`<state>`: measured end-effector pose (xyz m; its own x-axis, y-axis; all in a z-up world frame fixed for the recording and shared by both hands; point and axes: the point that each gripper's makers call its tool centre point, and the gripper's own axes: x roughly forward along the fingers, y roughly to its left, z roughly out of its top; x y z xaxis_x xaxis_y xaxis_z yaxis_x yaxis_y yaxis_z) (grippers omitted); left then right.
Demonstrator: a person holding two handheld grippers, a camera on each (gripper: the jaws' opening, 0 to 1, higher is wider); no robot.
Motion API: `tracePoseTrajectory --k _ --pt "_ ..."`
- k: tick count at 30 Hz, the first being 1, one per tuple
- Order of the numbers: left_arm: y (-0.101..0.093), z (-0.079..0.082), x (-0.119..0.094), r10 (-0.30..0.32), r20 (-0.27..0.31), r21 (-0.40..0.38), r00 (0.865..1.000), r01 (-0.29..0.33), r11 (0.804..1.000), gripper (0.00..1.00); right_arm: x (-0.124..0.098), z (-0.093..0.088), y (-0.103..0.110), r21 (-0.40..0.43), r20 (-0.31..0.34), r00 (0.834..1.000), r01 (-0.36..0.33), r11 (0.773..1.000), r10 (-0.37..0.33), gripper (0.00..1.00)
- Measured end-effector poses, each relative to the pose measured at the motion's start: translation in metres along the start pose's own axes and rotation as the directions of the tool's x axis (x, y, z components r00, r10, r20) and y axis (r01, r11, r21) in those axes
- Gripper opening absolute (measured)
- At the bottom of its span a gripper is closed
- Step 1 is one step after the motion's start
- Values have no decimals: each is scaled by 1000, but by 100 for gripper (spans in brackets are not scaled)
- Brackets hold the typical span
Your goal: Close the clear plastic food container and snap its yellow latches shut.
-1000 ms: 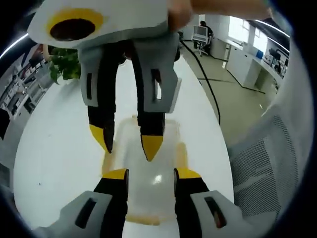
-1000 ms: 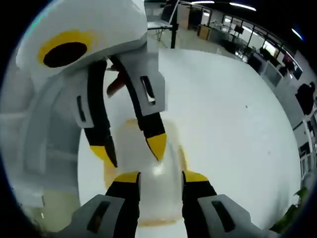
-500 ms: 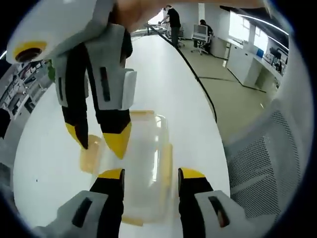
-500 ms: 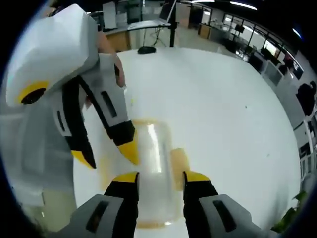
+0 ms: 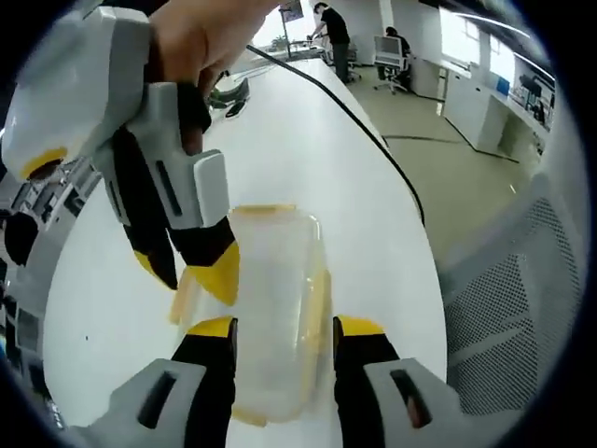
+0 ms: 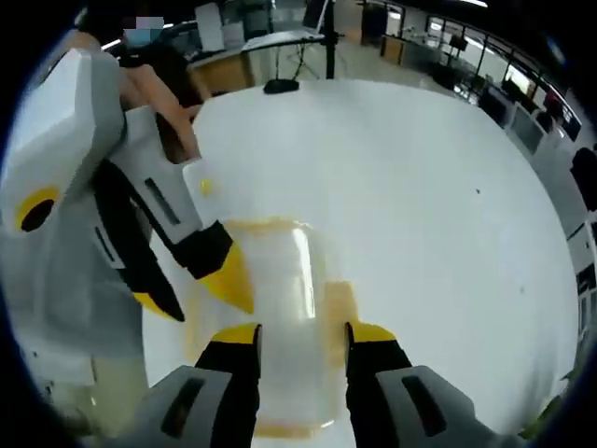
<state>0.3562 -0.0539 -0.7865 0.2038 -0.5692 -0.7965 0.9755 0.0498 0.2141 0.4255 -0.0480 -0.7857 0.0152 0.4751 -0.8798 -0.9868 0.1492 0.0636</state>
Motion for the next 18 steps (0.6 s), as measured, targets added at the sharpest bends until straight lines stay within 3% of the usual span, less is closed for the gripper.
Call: tracePoseTrajectory --k 12,18 --pt "0 -2 5 56 -35 77 998 -53 996 41 5 0 2 21 -43 993 -109 994 110 33" --pt "1 -1 7 80 -61 71 995 -76 995 41 7 0 4 3 -99 986 -137 991 137 33"
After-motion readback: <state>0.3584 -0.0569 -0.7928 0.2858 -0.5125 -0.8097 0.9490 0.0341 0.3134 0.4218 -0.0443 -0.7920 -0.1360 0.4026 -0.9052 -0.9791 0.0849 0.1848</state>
